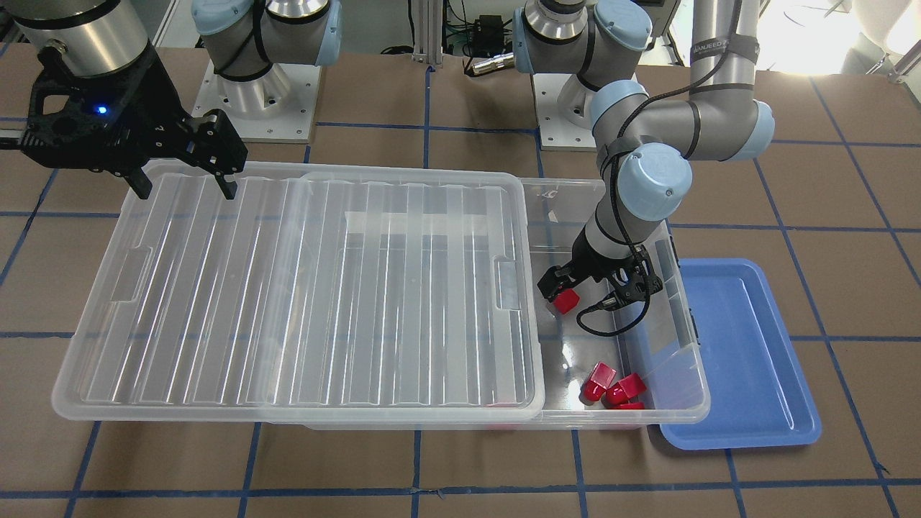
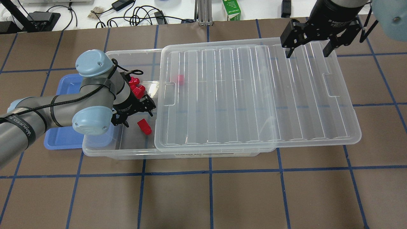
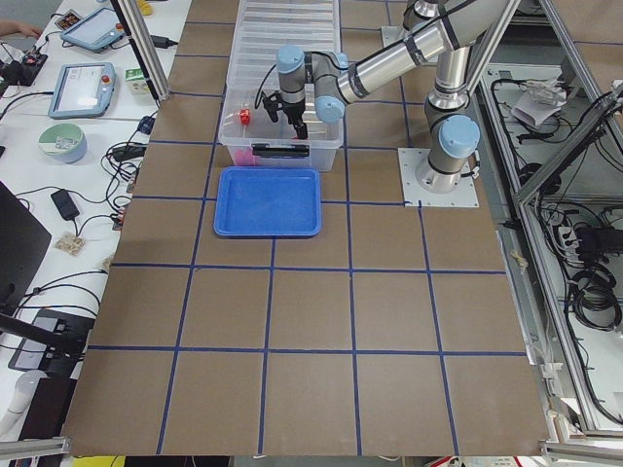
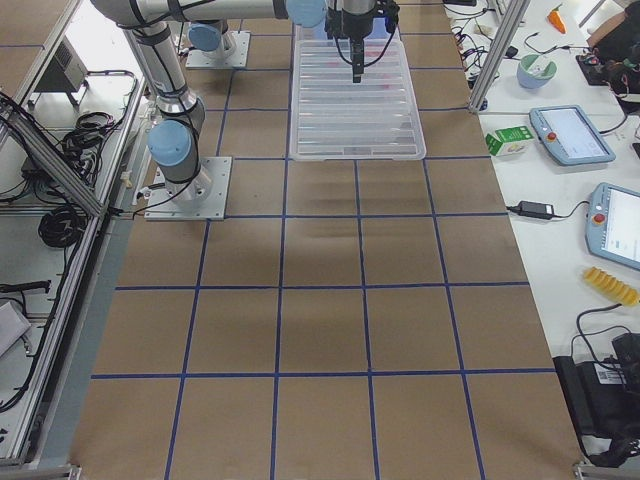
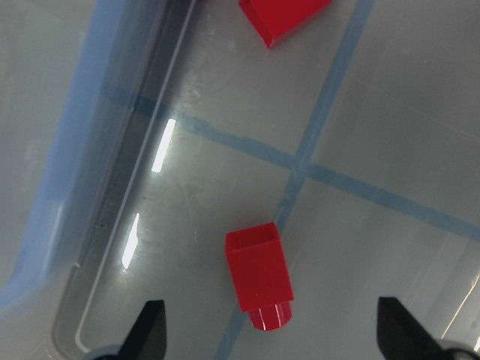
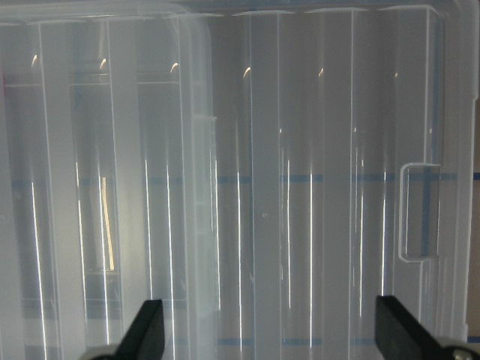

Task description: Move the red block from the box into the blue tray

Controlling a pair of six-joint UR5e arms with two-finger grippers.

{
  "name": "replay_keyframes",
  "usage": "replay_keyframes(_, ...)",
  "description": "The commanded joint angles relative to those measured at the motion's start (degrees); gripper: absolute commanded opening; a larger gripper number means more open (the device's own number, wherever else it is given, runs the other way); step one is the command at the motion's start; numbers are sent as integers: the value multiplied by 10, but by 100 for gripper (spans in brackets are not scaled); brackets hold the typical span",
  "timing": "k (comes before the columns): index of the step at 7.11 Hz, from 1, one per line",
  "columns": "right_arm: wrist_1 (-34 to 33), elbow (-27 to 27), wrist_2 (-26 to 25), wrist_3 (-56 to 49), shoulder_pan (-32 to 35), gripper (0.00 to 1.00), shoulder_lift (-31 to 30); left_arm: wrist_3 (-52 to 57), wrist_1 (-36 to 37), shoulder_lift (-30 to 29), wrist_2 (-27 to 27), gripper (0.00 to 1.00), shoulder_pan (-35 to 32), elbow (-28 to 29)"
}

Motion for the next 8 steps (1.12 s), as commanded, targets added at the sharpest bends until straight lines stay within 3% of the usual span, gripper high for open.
replay_keyframes(1,0,0,-5,0,1,100,1,-8,42,-26,0,100,0,-21)
replay_keyframes(2,1,2,-3,0,0,100,1,-8,55,-39,0,98,0,-27)
replay_keyframes(3,1,0,-2,0,0,100,1,-7,58,-45,0,80,0,-25)
replay_keyframes(4,1,0,-4,0,0,100,1,-8,56,-45,-1,32,0,-23)
replay_keyframes(5,1,1,-5,0,0,100,1,-7,53,-47,-1,12,1,-25)
replay_keyframes(7,0,0,-2,0,0,100,1,-6,41,-26,-10,0,7,-8)
replay_keyframes(8,1,0,-5,0,0,100,0,-4,0,-14,-17,0,6,13)
